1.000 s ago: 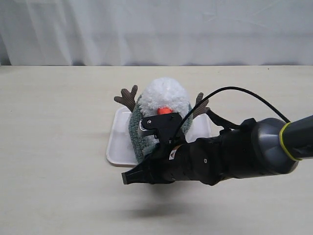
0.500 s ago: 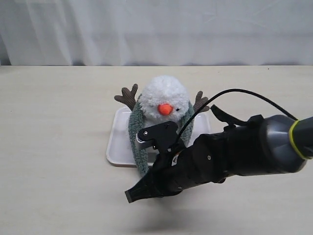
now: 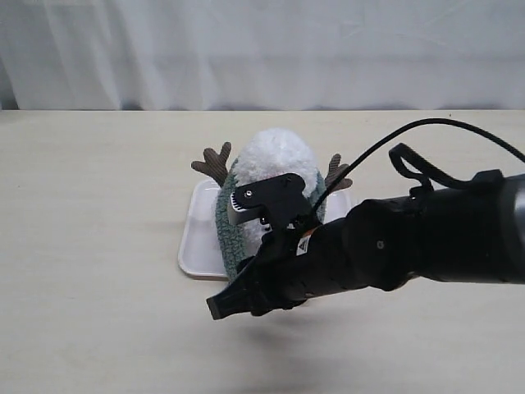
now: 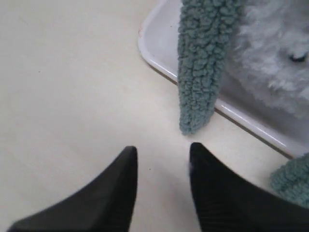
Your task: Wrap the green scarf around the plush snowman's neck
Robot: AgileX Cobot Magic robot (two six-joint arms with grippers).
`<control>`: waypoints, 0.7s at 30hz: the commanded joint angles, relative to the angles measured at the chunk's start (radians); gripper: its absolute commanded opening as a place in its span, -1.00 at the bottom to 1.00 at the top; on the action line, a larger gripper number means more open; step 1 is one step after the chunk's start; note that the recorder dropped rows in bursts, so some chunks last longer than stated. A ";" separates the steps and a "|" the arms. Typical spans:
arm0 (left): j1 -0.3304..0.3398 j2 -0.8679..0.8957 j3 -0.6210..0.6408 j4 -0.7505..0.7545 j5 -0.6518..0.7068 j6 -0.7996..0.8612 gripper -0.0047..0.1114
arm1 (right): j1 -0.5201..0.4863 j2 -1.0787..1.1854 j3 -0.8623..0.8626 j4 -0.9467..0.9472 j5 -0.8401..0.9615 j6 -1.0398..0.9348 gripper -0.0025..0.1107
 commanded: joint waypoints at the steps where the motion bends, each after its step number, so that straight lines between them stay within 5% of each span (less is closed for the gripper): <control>1: -0.001 -0.004 0.003 -0.004 -0.009 0.000 -0.92 | 0.000 0.047 -0.003 -0.006 -0.058 0.049 -0.03; 21: -0.001 -0.004 0.003 -0.004 -0.009 0.000 -0.92 | -0.004 0.247 -0.210 -0.022 0.054 0.073 -0.05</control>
